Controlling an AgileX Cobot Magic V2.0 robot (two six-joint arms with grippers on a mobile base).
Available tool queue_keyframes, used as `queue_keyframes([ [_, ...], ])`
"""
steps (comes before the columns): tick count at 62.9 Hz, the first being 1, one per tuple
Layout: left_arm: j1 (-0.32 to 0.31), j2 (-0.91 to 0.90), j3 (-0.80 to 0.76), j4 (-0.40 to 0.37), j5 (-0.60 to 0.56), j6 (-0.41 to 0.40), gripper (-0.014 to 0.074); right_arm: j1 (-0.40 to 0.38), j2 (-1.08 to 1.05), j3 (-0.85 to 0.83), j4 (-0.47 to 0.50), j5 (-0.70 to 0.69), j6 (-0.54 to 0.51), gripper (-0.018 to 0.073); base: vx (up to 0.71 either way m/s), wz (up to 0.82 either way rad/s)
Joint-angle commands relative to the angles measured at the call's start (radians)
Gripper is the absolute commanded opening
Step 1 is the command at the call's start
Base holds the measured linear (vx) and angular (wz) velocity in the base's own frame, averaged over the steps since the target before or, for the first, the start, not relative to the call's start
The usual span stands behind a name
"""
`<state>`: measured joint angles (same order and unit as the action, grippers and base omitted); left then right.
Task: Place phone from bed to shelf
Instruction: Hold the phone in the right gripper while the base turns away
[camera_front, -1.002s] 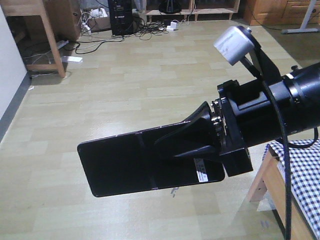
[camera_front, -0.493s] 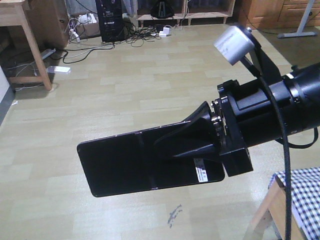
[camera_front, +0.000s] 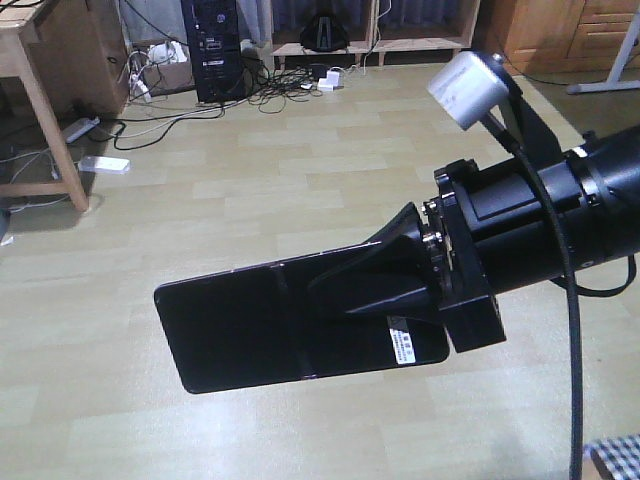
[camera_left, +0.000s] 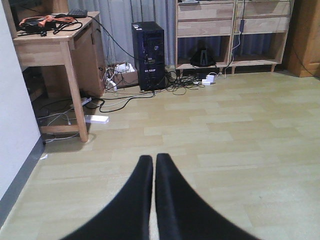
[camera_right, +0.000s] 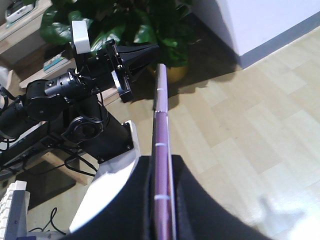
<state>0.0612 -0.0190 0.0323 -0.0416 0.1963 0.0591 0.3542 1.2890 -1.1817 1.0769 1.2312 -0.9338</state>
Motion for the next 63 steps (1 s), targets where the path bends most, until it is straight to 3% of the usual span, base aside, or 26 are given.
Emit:
queue_keyframes([
  [1, 0.0, -0.008, 0.007, -0.009, -0.07, 0.0, 0.0001, -0.003, -0.027, -0.025, 0.088, 0.055, -0.005, -0.0002, 0.4, 0.0],
  [63, 0.0, -0.008, 0.007, -0.009, -0.07, 0.0, 0.0001, -0.003, -0.027, -0.025, 0.088, 0.055, -0.005, -0.0002, 0.41, -0.1],
])
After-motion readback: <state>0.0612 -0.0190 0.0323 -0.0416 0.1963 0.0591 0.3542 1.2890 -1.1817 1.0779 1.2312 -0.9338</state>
